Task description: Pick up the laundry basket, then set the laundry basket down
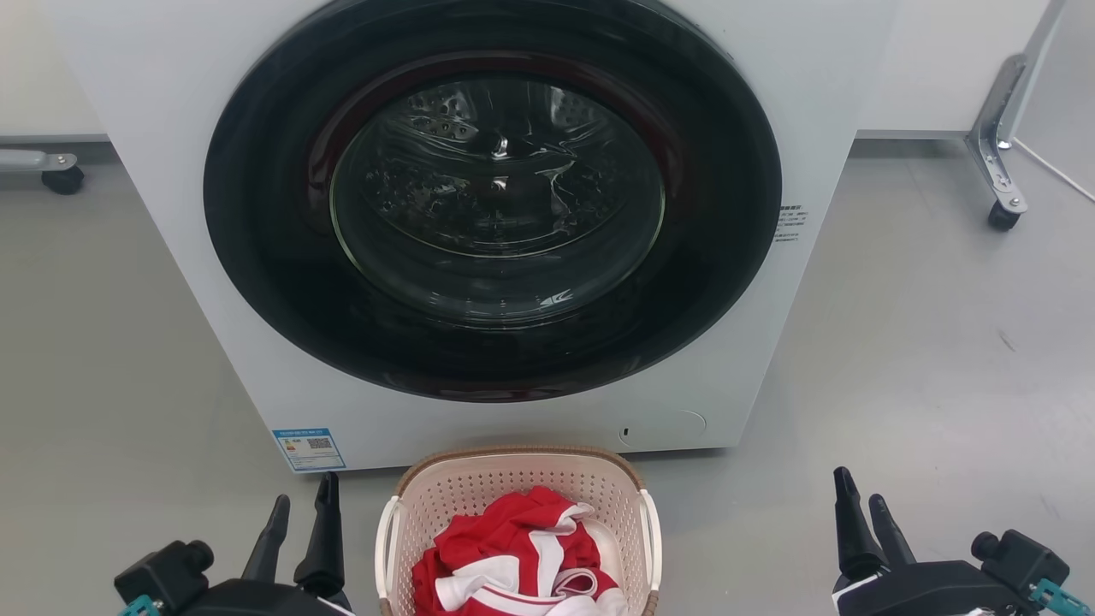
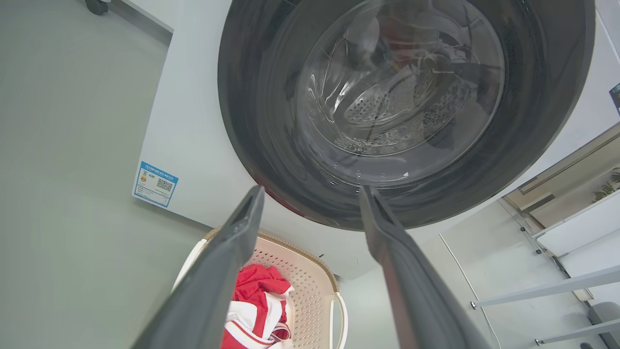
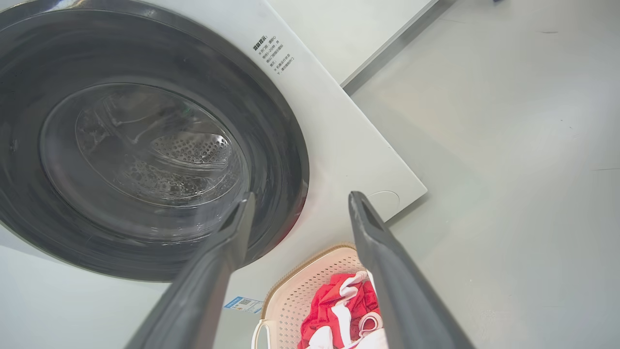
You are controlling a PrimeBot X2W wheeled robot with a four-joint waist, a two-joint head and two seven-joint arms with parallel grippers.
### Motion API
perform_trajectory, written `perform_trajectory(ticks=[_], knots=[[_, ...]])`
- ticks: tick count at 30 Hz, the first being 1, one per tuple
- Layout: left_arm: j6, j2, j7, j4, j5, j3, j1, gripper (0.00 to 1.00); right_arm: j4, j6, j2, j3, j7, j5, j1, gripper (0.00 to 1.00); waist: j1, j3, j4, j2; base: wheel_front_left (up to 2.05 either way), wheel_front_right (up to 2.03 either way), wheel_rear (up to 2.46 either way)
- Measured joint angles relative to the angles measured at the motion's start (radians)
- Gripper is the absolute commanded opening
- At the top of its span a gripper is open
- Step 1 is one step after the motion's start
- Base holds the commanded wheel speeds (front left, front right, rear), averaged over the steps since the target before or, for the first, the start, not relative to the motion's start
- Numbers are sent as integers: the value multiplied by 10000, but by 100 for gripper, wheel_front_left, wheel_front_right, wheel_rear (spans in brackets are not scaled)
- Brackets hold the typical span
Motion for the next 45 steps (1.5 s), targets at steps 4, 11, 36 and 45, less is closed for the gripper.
perform_trajectory(ticks=[4, 11, 36, 45], knots=[[132, 4, -119, -82, 642, -117, 101, 100, -67, -92, -2, 146, -146, -631, 0, 100, 0, 1, 10, 0, 0, 0, 0], [326, 21, -397, -270, 1783, -297, 125, 100, -180, -270, -8, 384, -389, -1657, 1, 100, 0, 8, 29, 0, 0, 0, 0], [945, 157, -1344, -938, 5651, -892, 323, 100, -711, -884, -15, 1126, -1338, -5308, 2, 100, 0, 80, 76, 0, 0, 0, 0], [1131, 192, -1672, -1122, 6928, -1101, 369, 100, -834, -1110, -21, 1388, -1641, -6537, 2, 100, 0, 100, 92, 0, 0, 0, 0]])
